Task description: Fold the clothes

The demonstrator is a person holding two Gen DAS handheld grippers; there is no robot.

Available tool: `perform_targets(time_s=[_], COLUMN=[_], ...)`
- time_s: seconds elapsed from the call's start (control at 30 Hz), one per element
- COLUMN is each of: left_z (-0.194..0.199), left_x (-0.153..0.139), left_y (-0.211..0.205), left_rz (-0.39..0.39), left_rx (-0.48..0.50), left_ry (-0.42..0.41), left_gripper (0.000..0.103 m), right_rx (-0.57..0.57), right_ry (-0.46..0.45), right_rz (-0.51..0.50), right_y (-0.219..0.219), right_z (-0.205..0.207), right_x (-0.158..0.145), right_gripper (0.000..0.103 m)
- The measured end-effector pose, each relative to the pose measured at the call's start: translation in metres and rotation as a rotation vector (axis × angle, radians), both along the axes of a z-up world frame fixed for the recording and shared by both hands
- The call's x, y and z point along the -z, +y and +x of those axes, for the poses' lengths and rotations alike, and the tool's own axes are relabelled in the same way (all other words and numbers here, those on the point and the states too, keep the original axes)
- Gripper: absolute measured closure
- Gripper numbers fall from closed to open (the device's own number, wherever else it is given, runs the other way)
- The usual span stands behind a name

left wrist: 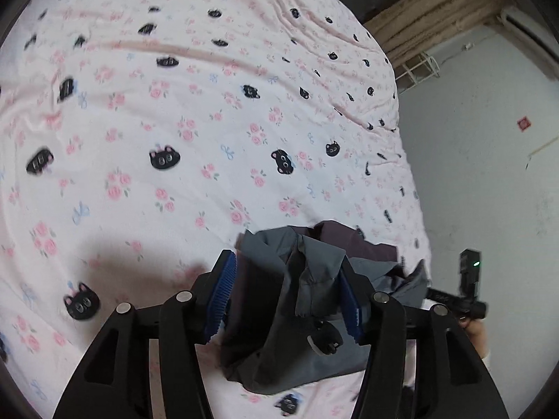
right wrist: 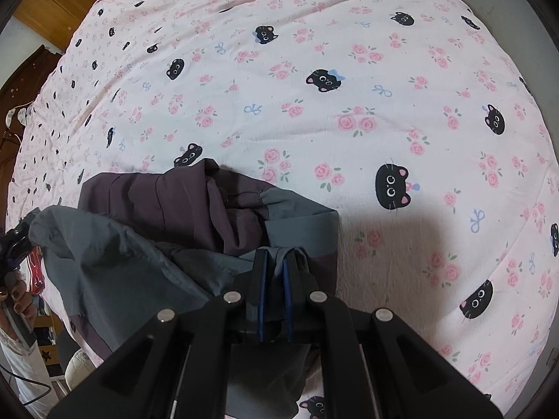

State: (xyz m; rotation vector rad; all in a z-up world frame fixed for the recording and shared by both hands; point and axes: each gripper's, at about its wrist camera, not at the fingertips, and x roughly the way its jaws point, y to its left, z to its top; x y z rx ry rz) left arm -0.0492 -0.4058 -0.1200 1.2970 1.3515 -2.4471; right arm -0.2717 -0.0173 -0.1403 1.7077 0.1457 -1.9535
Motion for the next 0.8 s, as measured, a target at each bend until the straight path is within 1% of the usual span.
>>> perform_targets(time_s=[0.07,0.13,0.2,0.23,0.27,0.3,0.33,0.4,0.43,0.5,0.53,0.6,0.63,0.73,0.8], left_z=[0.003,0.005,0.006,0.005,0.005,0.004,0.004,0.006,0.007,0.010,0.010,0.007,0.003,-0.009,-0.017], left_x=[0.011,0.024,0.037,0.039,0.037,0.034,0.029,0.016,0.009,-0.010,-0.020,-0.039,-0.046,-0.061,-0.061], left_y=[-0.007,-0.014,-0.019,-0.020,-0.020,-0.021,-0.021,-0.025,-0.028,-0.031,-0.027,-0.014,-0.002,0.037,0.061], left_rz=[0.129,0.275,0.437,0.496,0.518,0.518,0.512,0.466,0.416,0.261,0.162,-0.031,-0.092,-0.227,-0.273], left_rx=[-0.017,-0.019,-0.001,0.023,0.048,0.068,0.084,0.086,0.079,0.058,0.063,0.103,0.138,0.254,0.317], left_ry=[-0.006,-0.021,-0.011,0.008,0.024,0.032,0.040,0.052,0.051,0.033,0.019,-0.001,0.004,0.032,0.029], left_gripper=[0.052,0.052,0.051,0.047,0.046,0.042,0.040,0.040,0.039,0.039,0.039,0.039,0.039,0.039,0.039], right_rx=[-0.001,0.000,0.001,0.000,-0.001,-0.002,-0.002,-0.003,-0.002,0.001,0.001,0.002,0.002,0.004,0.004], right_ry=[0.001,0.000,-0.002,-0.001,0.001,0.002,0.003,0.003,0.002,0.001,0.000,0.000,0.001,0.002,0.005], right_rz=[0.002,0.004,0.006,0.008,0.009,0.011,0.013,0.015,0.015,0.013,0.013,0.013,0.013,0.014,0.016], right_y=[0.000,-0.001,-0.002,-0.002,-0.001,-0.001,-0.001,-0.001,-0.001,-0.001,-0.001,-0.002,-0.002,-0.002,-0.002], right_z=[0.000,0.000,0.001,0.001,0.001,0.001,0.001,0.000,0.000,0.000,0.000,0.000,-0.001,-0.001,-0.001], right_x=[0.000,0.000,-0.001,-0.001,-0.001,-0.002,-0.001,0.001,0.002,0.003,0.003,0.004,0.004,0.002,0.000], right_gripper=[0.094,0.094,0.094,0.094,0.094,0.094,0.094,0.094,0.094,0.094,0.094,0.094,0.094,0.094,0.094])
